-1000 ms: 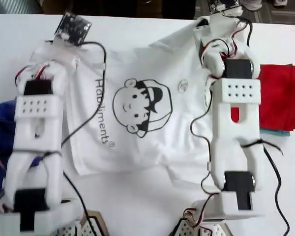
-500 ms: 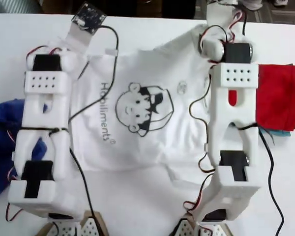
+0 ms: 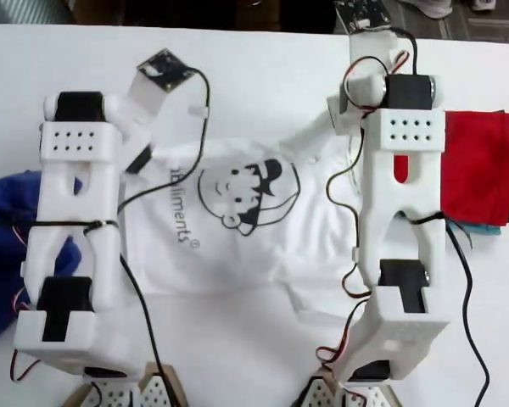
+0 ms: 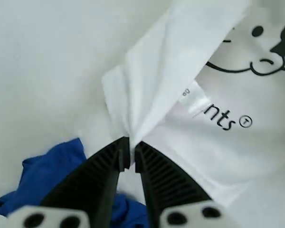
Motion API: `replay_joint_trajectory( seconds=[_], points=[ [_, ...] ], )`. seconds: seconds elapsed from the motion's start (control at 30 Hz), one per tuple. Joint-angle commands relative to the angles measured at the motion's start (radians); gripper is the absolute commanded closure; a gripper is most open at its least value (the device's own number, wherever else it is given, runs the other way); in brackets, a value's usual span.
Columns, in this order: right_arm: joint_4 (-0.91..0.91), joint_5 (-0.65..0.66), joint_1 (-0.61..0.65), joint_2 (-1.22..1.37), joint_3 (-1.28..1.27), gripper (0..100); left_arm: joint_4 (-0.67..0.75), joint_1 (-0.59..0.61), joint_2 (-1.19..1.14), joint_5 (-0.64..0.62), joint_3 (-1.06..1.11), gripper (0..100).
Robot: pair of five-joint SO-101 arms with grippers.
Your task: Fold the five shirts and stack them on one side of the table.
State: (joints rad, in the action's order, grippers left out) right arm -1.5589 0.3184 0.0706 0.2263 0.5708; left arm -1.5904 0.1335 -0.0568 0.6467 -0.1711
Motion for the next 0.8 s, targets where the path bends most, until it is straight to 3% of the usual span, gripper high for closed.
replay_joint_trajectory(
  seconds=[0.0,0.33,0.47,0.77],
  points=[
    [-0.065,0.006,0.004,-0.124,0.048,97.8,-0.075,-0.006,0.014,0.006,-0.045,98],
    [-0.205,0.008,-0.001,-0.266,-0.028,97.8,-0.183,-0.006,0.262,0.006,0.031,98],
    [-0.194,0.043,0.004,-0.397,-0.256,97.8,-0.127,-0.002,0.365,0.008,0.262,98],
    [0.021,0.109,-0.005,-0.900,-0.914,97.8,0.012,-0.008,0.620,0.003,0.696,98]
  ],
)
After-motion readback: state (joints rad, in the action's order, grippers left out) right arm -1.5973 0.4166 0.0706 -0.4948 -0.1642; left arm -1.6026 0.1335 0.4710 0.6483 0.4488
